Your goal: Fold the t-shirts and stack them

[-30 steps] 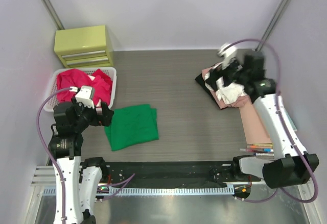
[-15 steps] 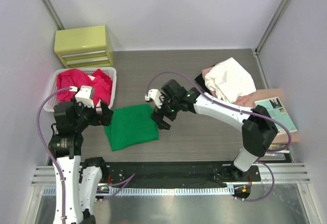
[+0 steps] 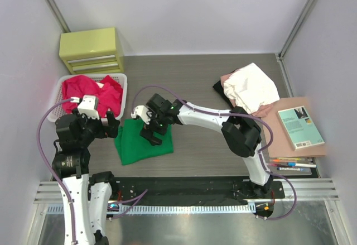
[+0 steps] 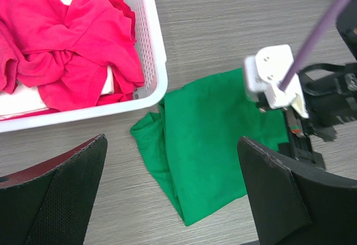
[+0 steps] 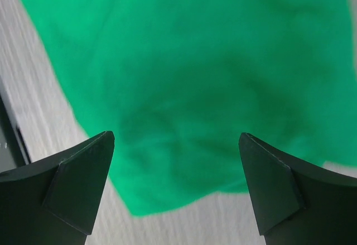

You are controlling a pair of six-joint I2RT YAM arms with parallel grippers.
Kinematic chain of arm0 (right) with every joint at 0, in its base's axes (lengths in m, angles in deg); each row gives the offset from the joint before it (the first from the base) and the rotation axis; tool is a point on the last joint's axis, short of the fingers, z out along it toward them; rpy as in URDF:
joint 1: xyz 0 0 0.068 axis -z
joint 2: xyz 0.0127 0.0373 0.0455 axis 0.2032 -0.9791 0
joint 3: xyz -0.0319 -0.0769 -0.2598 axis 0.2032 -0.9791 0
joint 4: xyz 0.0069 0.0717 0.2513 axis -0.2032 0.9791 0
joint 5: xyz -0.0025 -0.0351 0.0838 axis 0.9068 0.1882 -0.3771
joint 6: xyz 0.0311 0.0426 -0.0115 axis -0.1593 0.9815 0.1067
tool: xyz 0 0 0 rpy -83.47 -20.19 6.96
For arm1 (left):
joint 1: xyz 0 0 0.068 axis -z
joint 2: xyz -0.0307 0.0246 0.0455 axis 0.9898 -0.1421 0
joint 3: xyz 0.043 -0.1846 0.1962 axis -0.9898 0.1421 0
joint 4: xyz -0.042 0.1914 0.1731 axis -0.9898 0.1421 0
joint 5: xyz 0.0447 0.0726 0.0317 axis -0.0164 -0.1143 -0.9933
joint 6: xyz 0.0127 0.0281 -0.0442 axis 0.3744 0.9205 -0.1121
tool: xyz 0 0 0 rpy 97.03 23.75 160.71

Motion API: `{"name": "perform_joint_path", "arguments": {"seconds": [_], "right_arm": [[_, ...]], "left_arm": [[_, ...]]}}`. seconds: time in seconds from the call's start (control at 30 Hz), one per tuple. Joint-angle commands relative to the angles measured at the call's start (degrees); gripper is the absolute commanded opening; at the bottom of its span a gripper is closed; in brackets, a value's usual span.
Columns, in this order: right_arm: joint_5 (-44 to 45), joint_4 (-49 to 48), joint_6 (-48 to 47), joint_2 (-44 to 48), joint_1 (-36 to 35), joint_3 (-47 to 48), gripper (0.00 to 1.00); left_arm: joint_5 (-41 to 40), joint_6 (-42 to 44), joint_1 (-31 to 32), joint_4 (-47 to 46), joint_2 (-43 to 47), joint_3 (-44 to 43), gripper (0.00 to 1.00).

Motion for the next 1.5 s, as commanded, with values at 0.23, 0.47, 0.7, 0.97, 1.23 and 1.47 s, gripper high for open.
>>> {"name": "perform_joint_path", "arguments": {"seconds": [0.23,0.47,0.7,0.97,1.23,1.47], "right_arm": [[-1.8,-2.4,0.9,-7.9,-2.1,11.6,1.00],[-0.4,-8.4,0.8,-2.9,-2.1,-3.1,1.00],[1.6,-10.0,1.1,0.7,0.8,-13.0,1.00],[1.5,-11.1,0.1,6.6,6.2,-20.3,1.00],[1.1,-13.2,0.6,11.5,5.8,-17.7,1.00],[7.8,-11.0,-0.2,32.8,4.9,-12.8,1.00]], "left_arm": [[-0.1,0.9,-1.2,-1.3,0.2,-0.4,1.00],[0.5,0.9,-1.2,-1.6,-0.5,-0.1,1.00],[0.9,0.9,-1.2,-1.3,-0.4,-0.2,1.00],[3.1,0.8,-1.3,-1.3,-1.6,0.2,1.00],[3.6,0.7,-1.2,-1.0,-1.3,0.0,1.00],[11.3,1.0,-0.4,1.0,-4.6,0.3,1.00]]}}
